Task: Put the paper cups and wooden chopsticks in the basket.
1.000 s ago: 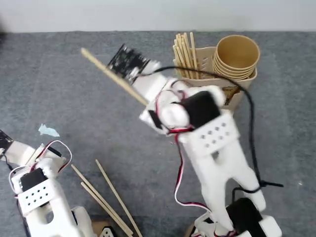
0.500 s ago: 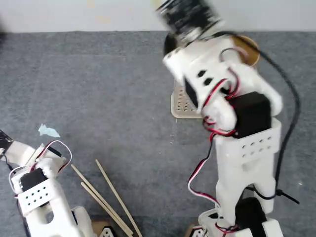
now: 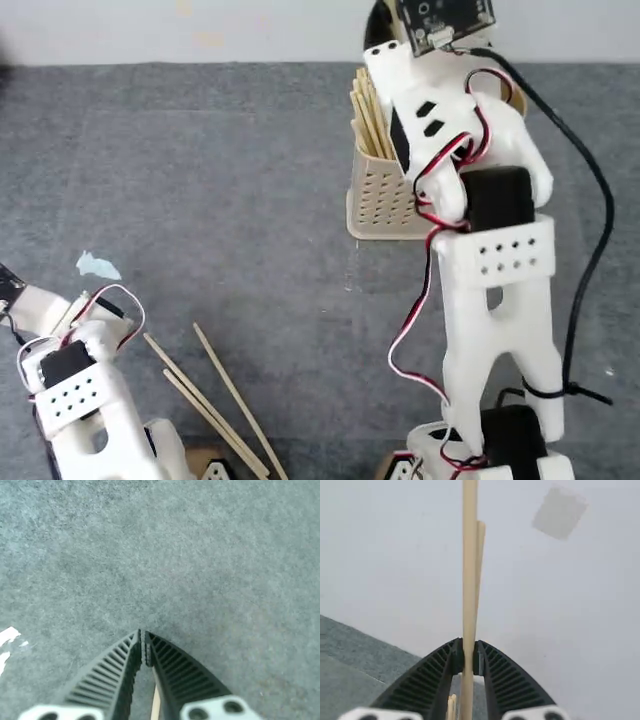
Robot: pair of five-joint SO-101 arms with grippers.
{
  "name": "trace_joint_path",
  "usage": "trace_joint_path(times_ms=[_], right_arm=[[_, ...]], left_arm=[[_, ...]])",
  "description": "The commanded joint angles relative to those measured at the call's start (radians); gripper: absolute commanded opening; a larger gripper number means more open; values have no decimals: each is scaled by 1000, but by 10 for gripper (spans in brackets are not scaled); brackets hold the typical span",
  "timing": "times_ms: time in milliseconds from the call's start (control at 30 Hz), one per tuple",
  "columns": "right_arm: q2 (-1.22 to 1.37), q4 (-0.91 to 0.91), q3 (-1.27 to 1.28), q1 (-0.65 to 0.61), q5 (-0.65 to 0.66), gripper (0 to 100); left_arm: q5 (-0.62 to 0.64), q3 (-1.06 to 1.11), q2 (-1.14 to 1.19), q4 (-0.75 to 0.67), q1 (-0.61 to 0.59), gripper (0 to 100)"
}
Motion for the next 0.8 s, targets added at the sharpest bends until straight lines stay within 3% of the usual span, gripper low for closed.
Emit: trace_joint_path(times_ms=[0,433,600,767], right_arm=[[-36,-107,94,36,-15,9],[-312,-545,845,38,-14,9],[-364,-573,953,39,-12,14],[-341,-556,953,33,-12,169]], left_arm=[[-3,-12,-21,-18,0,12],[-3,-12,-21,-18,0,12],[-3,-12,-21,-18,2,12],[-3,-8,-21,-18,2,12]])
